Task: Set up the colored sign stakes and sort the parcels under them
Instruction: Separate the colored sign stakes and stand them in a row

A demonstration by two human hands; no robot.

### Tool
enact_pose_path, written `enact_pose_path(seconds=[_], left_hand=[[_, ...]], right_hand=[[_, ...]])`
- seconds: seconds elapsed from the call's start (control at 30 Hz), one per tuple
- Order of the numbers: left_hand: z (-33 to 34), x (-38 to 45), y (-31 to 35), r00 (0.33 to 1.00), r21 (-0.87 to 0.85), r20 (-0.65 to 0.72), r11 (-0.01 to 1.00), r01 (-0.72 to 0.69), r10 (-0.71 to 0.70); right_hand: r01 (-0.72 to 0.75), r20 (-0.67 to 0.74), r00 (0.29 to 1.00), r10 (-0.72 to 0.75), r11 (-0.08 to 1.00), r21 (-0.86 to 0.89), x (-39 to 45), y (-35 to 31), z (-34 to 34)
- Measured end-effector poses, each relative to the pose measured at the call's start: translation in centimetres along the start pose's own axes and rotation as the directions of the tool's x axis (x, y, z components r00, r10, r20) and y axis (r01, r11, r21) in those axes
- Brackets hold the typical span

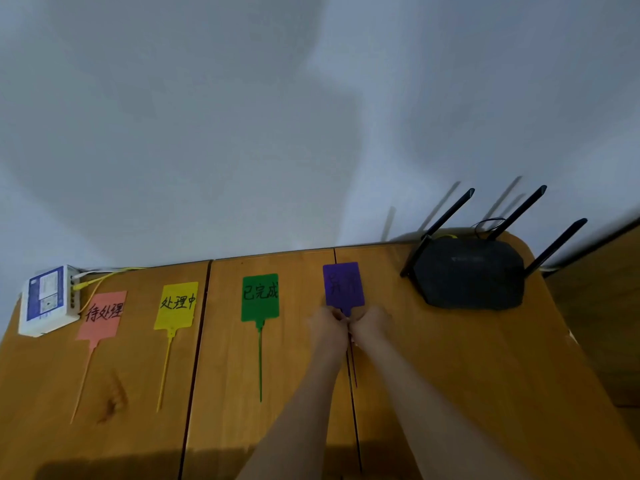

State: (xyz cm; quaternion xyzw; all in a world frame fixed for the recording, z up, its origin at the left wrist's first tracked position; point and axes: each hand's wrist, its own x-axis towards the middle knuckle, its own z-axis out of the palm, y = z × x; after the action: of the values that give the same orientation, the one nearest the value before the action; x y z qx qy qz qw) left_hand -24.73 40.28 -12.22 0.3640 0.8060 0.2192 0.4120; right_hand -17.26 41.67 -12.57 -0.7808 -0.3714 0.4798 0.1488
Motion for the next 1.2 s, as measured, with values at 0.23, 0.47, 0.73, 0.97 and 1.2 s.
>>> enact_pose_path(seconds=[0.23, 0.47, 0.73, 0.97, 1.2], left_hand=[[-0.1, -0.9, -0.2, 1.000, 0.024, 0.006, 1.000, -0.003, 0.003], [0.0, -1.1, -0.3, 0.999, 0.025, 0.035, 1.000, -0.011, 0.010], [-1.3, -3.6, -0.5, 0.992, 0.009, 0.112, 0.998, 0.065, -0.066], [-7.3, -11.4, -0.2, 0.990, 0.002, 0.141, 1.000, 0.001, -0.001], [-15.8, -21.0, -0.1, 0.997, -0.105, 0.031, 0.992, -0.066, 0.069]], right_hand=[[-0.021, -0.053, 0.998, 0.020, 0.999, -0.033, -0.9, 0.1, 0.0], [0.000, -0.075, 0.997, -0.002, 1.000, -0.028, -1.2, 0.5, -0.1], [0.064, -0.016, 0.998, -0.068, 0.986, -0.154, -4.0, -0.6, -1.4], [0.017, 0.073, 0.997, -0.024, 0.995, 0.099, -11.5, -2.9, -6.0], [-0.010, 0.196, 0.980, -0.048, 0.959, 0.282, -21.6, -2.1, -8.2]])
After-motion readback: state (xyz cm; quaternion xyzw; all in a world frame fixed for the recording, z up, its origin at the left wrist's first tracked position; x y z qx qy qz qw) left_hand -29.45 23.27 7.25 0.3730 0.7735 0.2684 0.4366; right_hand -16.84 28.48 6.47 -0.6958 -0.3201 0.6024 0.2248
